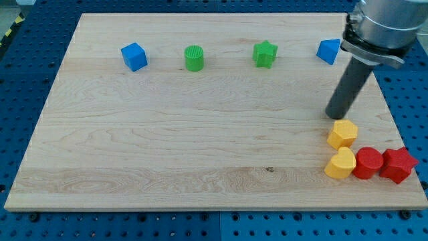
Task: Push the hexagon into the red star
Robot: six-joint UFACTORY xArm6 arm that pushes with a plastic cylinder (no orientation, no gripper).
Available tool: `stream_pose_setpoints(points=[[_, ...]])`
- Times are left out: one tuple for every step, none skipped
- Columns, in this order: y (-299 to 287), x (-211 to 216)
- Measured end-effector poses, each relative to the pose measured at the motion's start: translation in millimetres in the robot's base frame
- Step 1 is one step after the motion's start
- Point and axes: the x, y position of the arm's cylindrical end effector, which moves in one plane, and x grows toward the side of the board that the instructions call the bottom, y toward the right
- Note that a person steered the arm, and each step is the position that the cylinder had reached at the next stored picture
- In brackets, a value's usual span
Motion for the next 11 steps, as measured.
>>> stream_pose_setpoints(points=[[-43, 3], [-38, 20], [19, 28], [63, 29], [52, 29], [-3, 29], [-21, 39], [3, 53], [37, 54], [62, 54], [83, 54]])
